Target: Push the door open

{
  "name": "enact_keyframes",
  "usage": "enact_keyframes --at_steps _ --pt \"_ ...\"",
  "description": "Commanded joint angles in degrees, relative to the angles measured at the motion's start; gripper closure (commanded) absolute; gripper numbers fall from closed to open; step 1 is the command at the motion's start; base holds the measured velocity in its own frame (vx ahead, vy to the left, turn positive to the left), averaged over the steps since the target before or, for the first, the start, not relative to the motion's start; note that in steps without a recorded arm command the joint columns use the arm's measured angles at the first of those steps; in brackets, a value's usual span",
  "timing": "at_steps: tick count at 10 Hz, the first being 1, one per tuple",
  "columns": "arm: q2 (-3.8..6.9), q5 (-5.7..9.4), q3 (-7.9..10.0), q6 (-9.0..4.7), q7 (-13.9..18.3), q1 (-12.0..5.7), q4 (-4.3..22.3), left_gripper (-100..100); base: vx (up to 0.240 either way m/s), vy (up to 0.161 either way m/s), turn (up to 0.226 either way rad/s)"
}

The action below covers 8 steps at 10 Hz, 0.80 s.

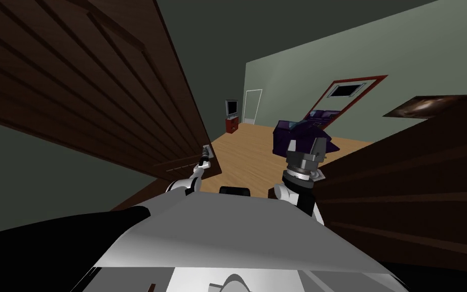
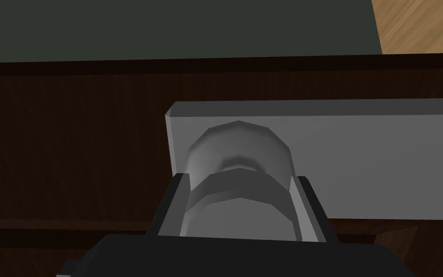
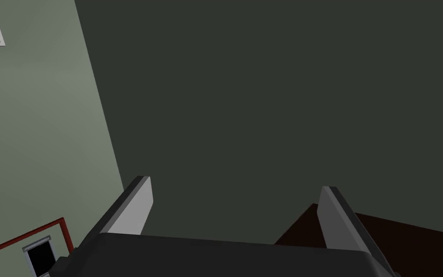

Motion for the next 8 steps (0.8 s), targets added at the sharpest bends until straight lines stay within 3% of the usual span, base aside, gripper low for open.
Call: enact_keyframes --at_steps 1,8 --pt "1.07 0.04 0.66 -0.80 0.3 -0.44 1.4 100 0.117 -0.066 0.152" --pt "1.83 -0.20 1.53 -1.27 0.7 -0.74 2.5 100 0.135 -0.054 0.110"
